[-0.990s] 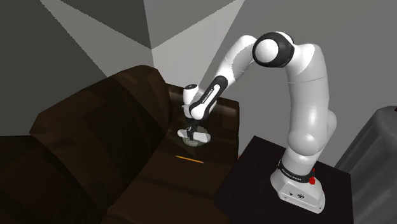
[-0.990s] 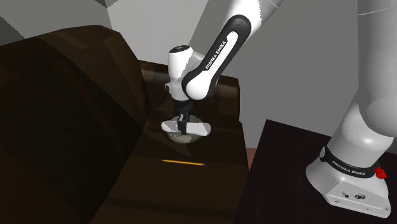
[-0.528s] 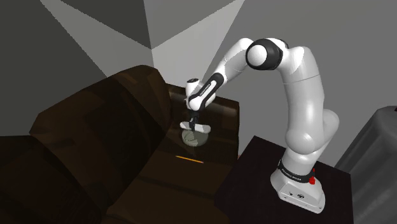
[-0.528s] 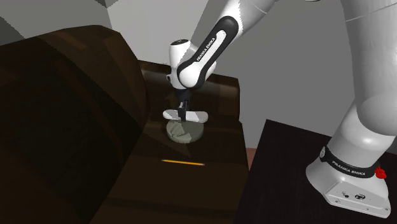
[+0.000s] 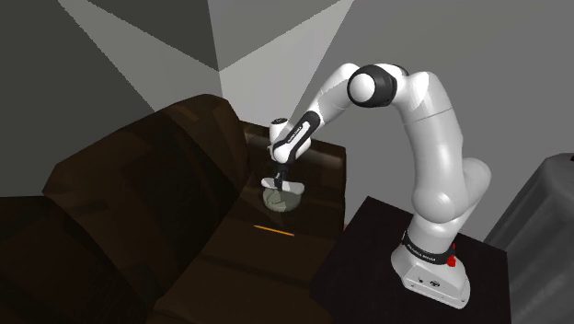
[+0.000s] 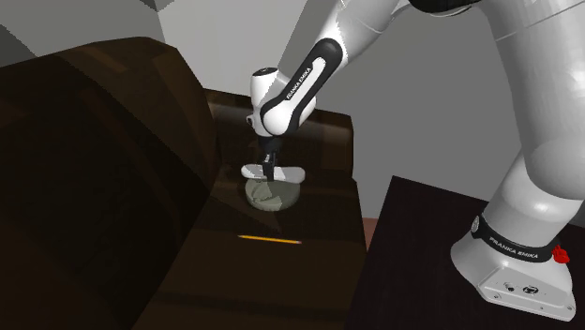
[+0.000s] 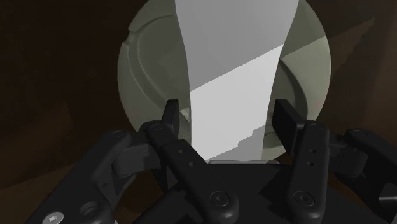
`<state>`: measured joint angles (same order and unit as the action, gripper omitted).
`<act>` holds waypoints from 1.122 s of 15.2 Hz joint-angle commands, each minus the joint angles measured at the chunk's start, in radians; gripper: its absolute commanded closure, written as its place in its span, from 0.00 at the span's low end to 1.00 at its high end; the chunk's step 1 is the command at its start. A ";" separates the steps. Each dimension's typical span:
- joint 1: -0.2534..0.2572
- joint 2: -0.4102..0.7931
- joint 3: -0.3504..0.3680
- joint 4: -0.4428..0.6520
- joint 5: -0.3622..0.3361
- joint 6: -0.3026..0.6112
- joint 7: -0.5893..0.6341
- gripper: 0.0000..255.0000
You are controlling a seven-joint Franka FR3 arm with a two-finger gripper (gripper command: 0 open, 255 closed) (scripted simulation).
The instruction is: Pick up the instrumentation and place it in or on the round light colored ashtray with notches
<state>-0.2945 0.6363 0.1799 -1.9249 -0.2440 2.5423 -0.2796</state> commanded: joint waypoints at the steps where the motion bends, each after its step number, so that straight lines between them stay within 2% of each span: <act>1: 0.004 0.023 -0.006 0.007 -0.006 0.017 0.004 1.00; 7: 0.018 0.097 -0.024 0.032 -0.022 0.066 0.017 1.00; 15: 0.018 0.097 -0.024 0.032 -0.022 0.066 0.017 1.00; 16: 0.018 0.097 -0.024 0.032 -0.022 0.066 0.017 0.00; 17: 0.018 0.097 -0.024 0.032 -0.022 0.066 0.017 0.00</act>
<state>-0.2765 0.7330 0.1561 -1.8926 -0.2664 2.6079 -0.2627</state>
